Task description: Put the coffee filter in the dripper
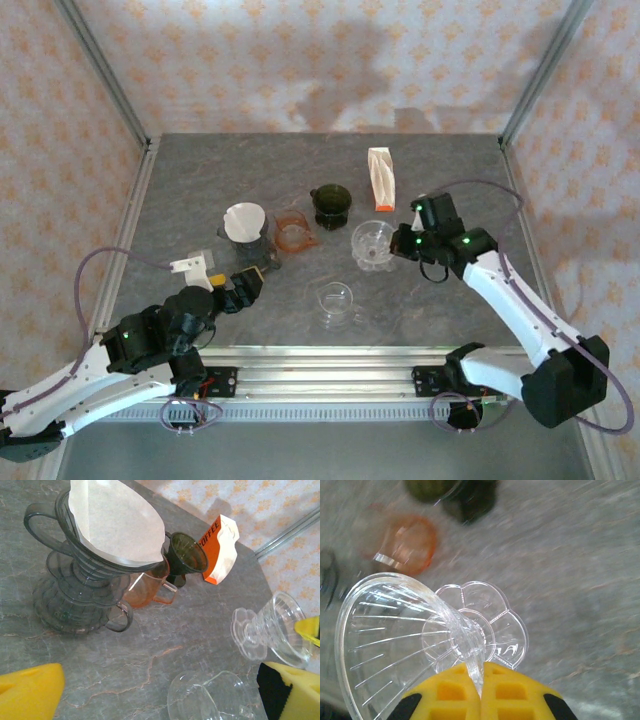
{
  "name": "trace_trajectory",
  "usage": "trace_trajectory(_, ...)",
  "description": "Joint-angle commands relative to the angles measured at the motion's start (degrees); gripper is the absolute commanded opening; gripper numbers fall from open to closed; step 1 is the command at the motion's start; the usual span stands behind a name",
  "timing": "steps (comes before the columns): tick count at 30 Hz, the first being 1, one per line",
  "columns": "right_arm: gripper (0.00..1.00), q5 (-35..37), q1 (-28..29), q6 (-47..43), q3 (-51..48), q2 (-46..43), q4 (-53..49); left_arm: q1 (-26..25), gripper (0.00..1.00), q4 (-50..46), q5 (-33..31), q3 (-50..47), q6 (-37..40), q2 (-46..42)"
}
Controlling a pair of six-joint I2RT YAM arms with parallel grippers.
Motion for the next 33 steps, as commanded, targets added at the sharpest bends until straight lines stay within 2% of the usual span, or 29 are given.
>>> trace_trajectory(1,0.00,0.9,6.3,-0.6,3.9,-1.0,-7.0,0.4,1.00,-0.2,-1.9,-1.0,-0.1,-1.0)
trace_trajectory(7,0.00,0.7,12.4,2.3,5.7,0.2,-9.7,0.4,1.00,-0.6,-2.1,-1.3,-0.1,-1.4)
trace_trajectory(15,0.00,1.3,16.9,3.9,6.5,2.7,-8.7,0.4,1.00,-0.8,-2.5,-1.8,-0.3,-2.2)
trace_trajectory(33,0.00,2.6,17.8,4.8,5.1,5.8,-6.0,0.4,0.99,-1.7,-2.6,-2.0,-0.5,-3.3)
